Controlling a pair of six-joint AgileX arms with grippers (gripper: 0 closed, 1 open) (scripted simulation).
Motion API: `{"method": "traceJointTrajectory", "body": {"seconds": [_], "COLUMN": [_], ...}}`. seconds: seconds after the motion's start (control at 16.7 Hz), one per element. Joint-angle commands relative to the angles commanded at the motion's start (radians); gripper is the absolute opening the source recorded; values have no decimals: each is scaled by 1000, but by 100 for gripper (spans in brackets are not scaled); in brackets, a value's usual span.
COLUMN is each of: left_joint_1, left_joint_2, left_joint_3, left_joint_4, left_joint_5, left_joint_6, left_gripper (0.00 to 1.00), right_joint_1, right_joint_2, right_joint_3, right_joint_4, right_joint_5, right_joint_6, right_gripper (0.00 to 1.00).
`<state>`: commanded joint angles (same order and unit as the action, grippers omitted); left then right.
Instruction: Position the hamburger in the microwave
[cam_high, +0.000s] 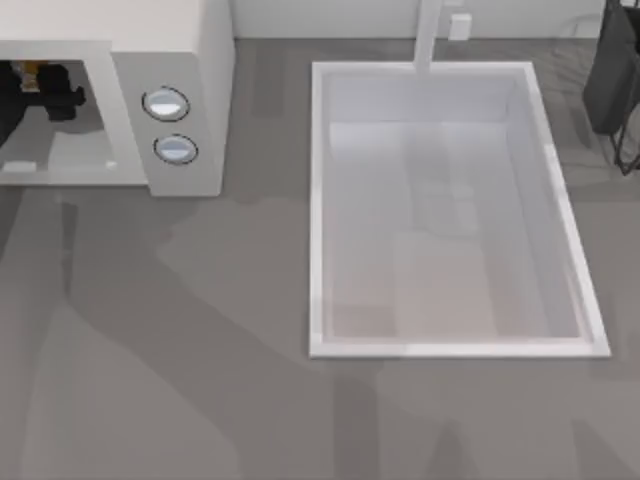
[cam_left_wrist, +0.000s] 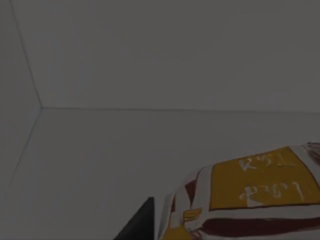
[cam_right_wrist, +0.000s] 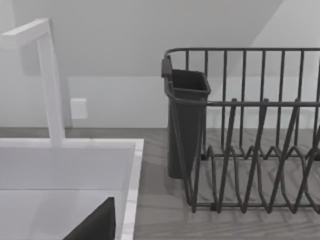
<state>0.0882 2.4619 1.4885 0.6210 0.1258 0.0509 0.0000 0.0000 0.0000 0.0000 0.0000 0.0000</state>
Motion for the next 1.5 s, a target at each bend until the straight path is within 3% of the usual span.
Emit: {"method": "traceJointTrajectory", "body": {"seconds": [0.3, 0.36, 0.78, 0.84, 1.14, 1.5], "left_joint_1": [0, 0, 0, 28, 25, 75], "left_joint_2": [0, 0, 0, -142, -216, -423], "left_joint_3": [0, 0, 0, -193, -306, -752], "left_joint_4": [0, 0, 0, 53, 121, 313], "left_joint_5": [0, 0, 0, -3, 34, 93], "left_joint_6": [0, 0, 0, 0, 3, 13], "left_gripper": [98, 100, 100, 100, 100, 100], "right_joint_1": [0, 0, 0, 0, 0, 0], "right_joint_2": [0, 0, 0, 0, 0, 0], "right_joint_3": [0, 0, 0, 0, 0, 0], "right_joint_4": [0, 0, 0, 0, 0, 0], "right_joint_5": [0, 0, 0, 0, 0, 0], "right_joint_6": [0, 0, 0, 0, 0, 0], "right_gripper": [100, 100, 100, 100, 100, 100]}}
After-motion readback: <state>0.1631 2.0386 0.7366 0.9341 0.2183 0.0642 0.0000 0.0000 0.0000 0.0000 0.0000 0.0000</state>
